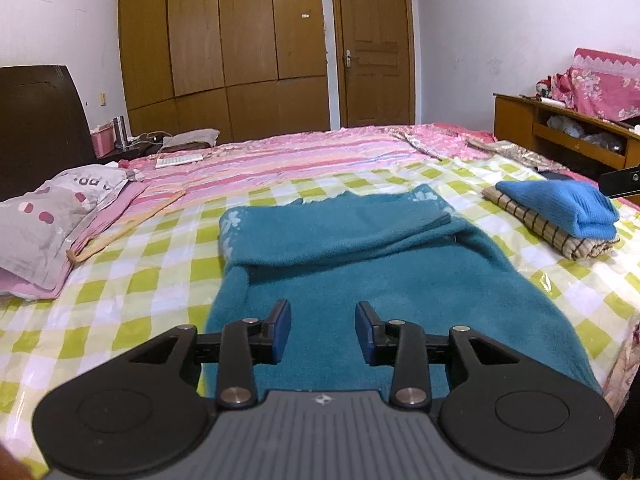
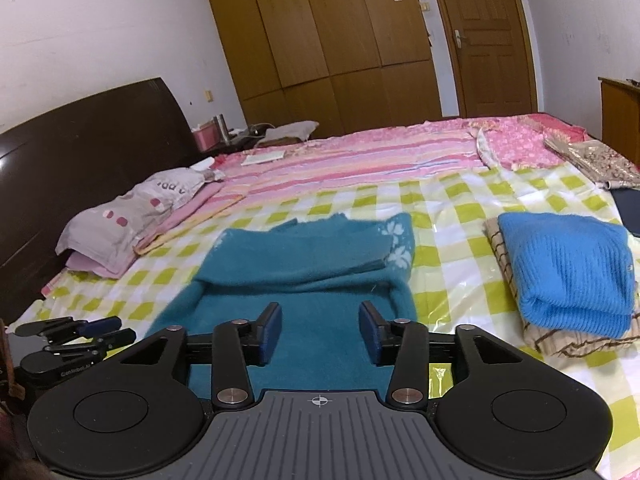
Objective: Fold small clothes
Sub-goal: 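Lift both open tools away from the folded sweater, then move both open tools down toward the sweater hem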
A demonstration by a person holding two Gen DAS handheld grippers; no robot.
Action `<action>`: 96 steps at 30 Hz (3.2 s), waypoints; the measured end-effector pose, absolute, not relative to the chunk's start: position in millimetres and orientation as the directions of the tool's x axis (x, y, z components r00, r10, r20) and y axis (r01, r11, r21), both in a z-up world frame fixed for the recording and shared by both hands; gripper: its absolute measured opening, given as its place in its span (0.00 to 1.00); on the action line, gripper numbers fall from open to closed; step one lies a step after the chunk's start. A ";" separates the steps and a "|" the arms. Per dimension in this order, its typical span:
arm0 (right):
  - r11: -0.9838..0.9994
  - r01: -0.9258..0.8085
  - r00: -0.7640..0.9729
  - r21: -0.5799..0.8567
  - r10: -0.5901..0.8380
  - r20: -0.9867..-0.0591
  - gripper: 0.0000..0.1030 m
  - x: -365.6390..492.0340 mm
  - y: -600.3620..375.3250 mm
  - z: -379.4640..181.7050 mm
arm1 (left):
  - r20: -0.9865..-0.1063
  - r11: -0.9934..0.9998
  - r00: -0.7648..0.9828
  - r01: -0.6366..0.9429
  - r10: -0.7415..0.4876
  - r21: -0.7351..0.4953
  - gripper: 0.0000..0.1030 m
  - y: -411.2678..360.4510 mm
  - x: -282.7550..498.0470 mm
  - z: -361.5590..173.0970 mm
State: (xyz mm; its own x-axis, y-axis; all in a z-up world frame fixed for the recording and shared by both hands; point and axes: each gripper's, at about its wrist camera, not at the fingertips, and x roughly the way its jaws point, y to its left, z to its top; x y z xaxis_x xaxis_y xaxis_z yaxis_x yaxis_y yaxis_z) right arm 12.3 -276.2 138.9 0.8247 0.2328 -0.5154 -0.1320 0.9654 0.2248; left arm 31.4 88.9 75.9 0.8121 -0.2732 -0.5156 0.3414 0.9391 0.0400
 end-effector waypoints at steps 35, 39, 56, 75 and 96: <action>0.961 -0.020 0.618 0.277 0.229 -0.752 0.62 -2.0 -280.2 30.4 | -0.739 0.960 0.648 0.278 -0.182 0.007 0.41 113.4 8.1 8.0; 0.956 -0.005 0.601 0.292 0.237 -0.764 0.62 -3.8 -283.4 21.6 | -0.748 0.966 0.645 0.259 -0.159 0.019 0.41 118.5 5.7 10.5; 0.938 0.046 0.558 0.343 0.261 -0.788 0.63 -5.0 -293.5 -0.3 | -0.803 0.979 0.587 0.203 -0.106 0.020 0.41 129.3 13.7 4.0; 0.911 0.035 0.545 0.410 0.326 -0.772 0.46 4.5 -287.3 -13.1 | -0.820 0.987 0.556 0.142 -0.139 -0.072 0.35 138.6 32.1 -7.8; 0.858 0.071 0.562 0.509 0.387 -0.731 0.23 5.0 -296.5 -16.1 | -0.801 0.976 0.558 0.142 -0.217 -0.166 0.16 146.2 34.2 -3.6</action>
State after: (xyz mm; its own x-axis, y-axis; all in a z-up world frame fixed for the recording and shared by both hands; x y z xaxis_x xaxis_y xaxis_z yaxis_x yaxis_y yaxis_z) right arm 5.0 -296.5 -16.1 0.5623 0.3868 -0.7309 0.0711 0.8579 0.5088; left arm 34.2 146.2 -3.6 0.5580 -0.2174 -0.8009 0.1418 0.9759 -0.1661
